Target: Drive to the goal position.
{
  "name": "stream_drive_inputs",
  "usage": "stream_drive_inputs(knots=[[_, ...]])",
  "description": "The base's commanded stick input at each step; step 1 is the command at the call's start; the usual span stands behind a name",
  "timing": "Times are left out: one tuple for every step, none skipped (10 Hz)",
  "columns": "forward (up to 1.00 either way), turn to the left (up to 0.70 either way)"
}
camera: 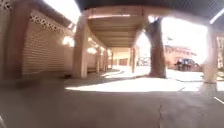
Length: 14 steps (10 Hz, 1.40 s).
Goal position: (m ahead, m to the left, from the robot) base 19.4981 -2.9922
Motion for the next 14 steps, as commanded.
stream_drive_inputs(knots=[[0.85, 0.0], [0.85, 0.0], [0.85, 0.0], [0.85, 0.0], [0.85, 0.0], [0.85, 0.0], [0.85, 0.0], [0.85, 0.0], [0.85, 0.0], [0.85, 0.0], [0.85, 0.0], [0.85, -0.08], [0.85, -0.21], [0.85, 0.0]])
